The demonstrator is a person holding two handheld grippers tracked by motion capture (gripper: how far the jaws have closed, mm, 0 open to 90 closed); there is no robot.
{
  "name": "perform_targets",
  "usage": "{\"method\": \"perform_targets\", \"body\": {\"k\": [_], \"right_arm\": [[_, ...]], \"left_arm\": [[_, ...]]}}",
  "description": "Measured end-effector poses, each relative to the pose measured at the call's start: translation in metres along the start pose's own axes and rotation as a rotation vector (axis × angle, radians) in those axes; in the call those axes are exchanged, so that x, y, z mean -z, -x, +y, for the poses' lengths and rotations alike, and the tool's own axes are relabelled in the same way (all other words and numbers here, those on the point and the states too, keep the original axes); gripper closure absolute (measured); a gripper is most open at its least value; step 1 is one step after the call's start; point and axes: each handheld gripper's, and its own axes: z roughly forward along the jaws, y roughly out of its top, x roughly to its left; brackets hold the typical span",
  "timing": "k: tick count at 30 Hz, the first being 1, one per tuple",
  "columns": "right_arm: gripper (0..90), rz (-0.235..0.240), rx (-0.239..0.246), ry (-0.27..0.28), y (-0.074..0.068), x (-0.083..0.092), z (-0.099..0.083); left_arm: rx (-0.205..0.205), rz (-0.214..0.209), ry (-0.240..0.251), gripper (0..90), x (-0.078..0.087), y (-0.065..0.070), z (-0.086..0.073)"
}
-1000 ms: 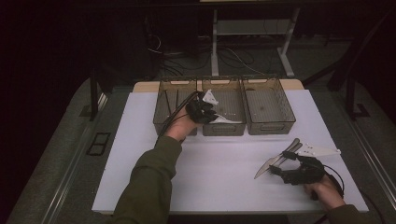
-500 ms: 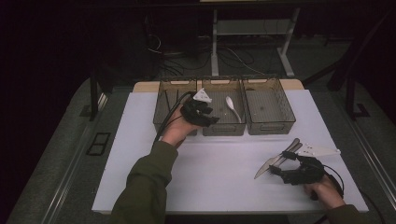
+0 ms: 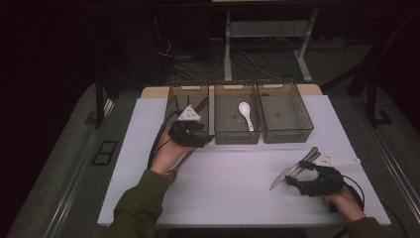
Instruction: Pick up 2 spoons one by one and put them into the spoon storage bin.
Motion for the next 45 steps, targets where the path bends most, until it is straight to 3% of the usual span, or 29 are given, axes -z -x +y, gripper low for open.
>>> {"method": "perform_targets", "body": {"k": [10,15,20,25,31,45], "right_arm": [[15.2,-0.003,0.005,-0.001,0.0,-0.001,0.0],[15.3,-0.003,0.007,0.0,0.0,-0.001,0.0],[15.3,-0.001,0.01,0.001,-0.001,0.0,0.0],[15.2,0.0,0.01,0.002,0.0,0.0,0.0],[15.3,-0.002,0.012,0.002,0.0,0.0,0.001],[15.3,-0.001,0.011,0.001,0.0,0.0,0.0]], "left_arm": [[0.068,0.064,-0.022,75.9,0.023,-0.007,-0.05],[0.092,0.082,-0.096,88.0,0.02,-0.013,-0.069],[0.122,0.112,-0.168,88.8,0.011,-0.02,-0.08],[0.136,0.095,-0.201,88.8,0.005,-0.023,-0.086],[0.131,0.06,-0.203,88.8,0.002,-0.02,-0.087],[0.017,-0.109,-0.212,88.9,-0.013,0.005,-0.077]]}}
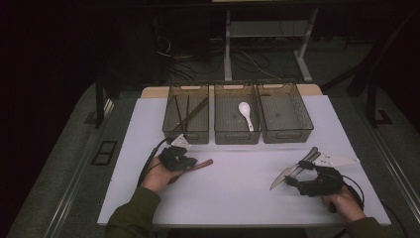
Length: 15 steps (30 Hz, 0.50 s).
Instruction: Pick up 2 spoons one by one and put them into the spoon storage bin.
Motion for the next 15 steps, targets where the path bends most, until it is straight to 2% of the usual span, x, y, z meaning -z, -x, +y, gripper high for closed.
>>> {"method": "perform_targets", "body": {"k": [1,4,5,6,11,13,15], "right_arm": [[15.3,0.0,0.0,0.0,0.0,0.0,0.0],[15.3,0.0,0.0,0.0,0.0,0.0,0.0],[15.2,0.0,0.001,0.001,0.0,0.0,0.0],[15.3,0.0,0.001,0.001,0.0,0.0,0.0],[15.3,0.0,-0.001,0.002,0.0,0.001,0.0],[15.3,0.001,0.002,0.002,0.0,0.0,0.0],[15.3,0.001,0.001,0.002,0.0,0.001,0.0]], "left_arm": [[-0.014,-0.002,-0.004,88.9,0.0,0.001,0.001],[-0.02,0.003,0.003,88.8,0.001,0.002,0.002],[-0.018,0.01,0.011,88.7,0.004,0.002,0.002],[0.0,0.016,0.027,87.8,0.007,0.002,0.001],[0.028,0.045,0.08,72.7,0.029,0.0,-0.005],[0.038,0.043,0.075,65.0,0.036,-0.001,-0.01],[0.046,0.062,0.067,59.9,0.041,0.0,-0.018]]}}
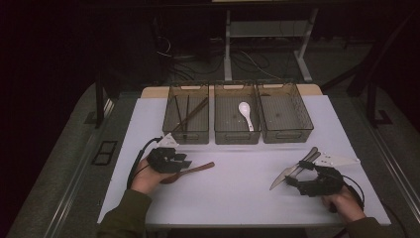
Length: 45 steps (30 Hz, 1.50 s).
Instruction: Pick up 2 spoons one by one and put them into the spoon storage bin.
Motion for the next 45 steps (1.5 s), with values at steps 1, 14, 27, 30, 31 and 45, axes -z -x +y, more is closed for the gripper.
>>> {"method": "perform_targets", "body": {"k": [1,14,27,30,31,45], "right_arm": [[15.2,0.0,0.001,0.0,0.0,0.0,0.0],[15.3,-0.001,0.002,-0.003,-0.001,-0.001,0.0],[15.3,-0.003,0.003,-0.003,-0.001,-0.001,0.0],[15.3,-0.003,0.004,-0.002,-0.001,-0.001,0.0],[15.3,-0.003,0.005,-0.002,-0.001,-0.001,0.0],[15.3,-0.003,0.004,-0.003,-0.001,-0.001,0.0]], "left_arm": [[0.003,0.007,-0.004,57.7,0.003,0.0,-0.004],[0.06,0.04,-0.018,47.5,0.027,-0.002,-0.043],[0.025,0.018,-0.067,48.0,0.021,0.001,-0.047],[0.014,0.0,-0.074,50.9,0.02,0.003,-0.047],[0.005,-0.008,-0.076,52.4,0.02,0.003,-0.047],[-0.084,-0.019,-0.11,76.8,0.02,0.011,-0.045]]}}
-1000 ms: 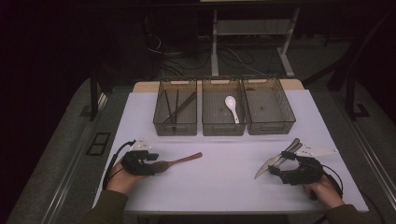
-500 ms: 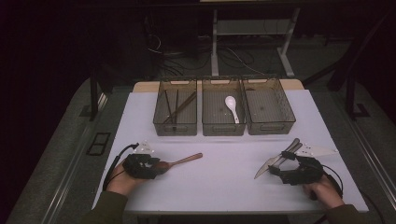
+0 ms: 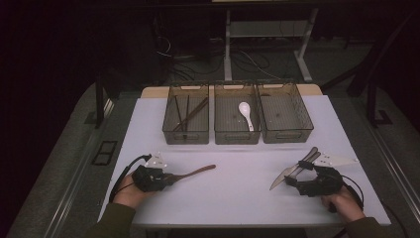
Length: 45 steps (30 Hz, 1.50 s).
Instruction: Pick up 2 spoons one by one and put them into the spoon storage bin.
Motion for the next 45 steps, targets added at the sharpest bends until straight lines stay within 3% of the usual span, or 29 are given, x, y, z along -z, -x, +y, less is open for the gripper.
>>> {"method": "perform_targets", "body": {"k": [15,24,32,40,45], "right_arm": [[15.3,0.002,0.0,-0.002,0.0,0.0,0.0],[15.3,0.002,-0.001,-0.004,0.0,-0.001,0.0],[15.3,0.001,0.002,-0.005,0.0,-0.001,0.0],[15.3,0.002,0.0,-0.009,0.0,-0.002,0.0],[15.3,0.001,-0.002,-0.009,0.0,-0.002,0.0]], "left_arm": [[-0.021,0.018,-0.001,78.4,-0.002,0.004,0.005],[-0.026,0.026,0.055,78.4,0.003,0.007,0.014],[-0.005,0.035,0.118,78.4,0.007,0.011,0.024],[0.011,0.034,0.152,78.4,0.007,0.01,0.035],[-0.001,0.023,0.174,78.4,0.007,0.008,0.046]]}}
